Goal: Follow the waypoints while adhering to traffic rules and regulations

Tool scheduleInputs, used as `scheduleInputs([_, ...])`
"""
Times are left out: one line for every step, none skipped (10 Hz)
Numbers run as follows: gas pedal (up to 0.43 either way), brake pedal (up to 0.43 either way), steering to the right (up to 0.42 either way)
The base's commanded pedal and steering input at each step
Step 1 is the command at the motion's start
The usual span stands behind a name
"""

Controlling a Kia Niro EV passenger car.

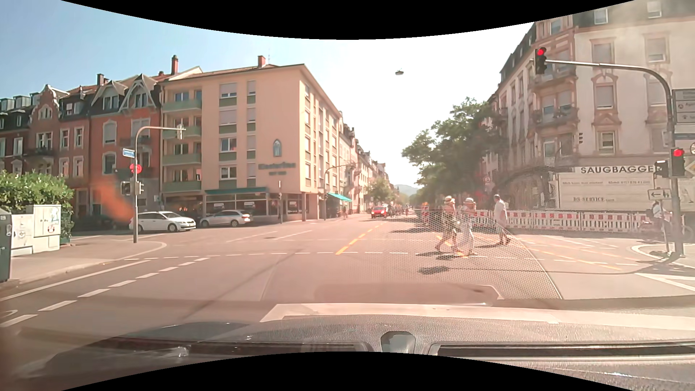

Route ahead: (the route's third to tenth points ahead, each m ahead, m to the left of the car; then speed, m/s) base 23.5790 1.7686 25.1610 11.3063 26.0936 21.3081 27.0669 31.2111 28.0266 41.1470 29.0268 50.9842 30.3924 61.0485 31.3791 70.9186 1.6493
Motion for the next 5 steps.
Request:
scheduleInputs([0.000, 0.220, 0.033])
scheduleInputs([0.000, 0.220, 0.029])
scheduleInputs([0.000, 0.220, 0.026])
scheduleInputs([0.000, 0.220, 0.025])
scheduleInputs([0.000, 0.220, 0.024])
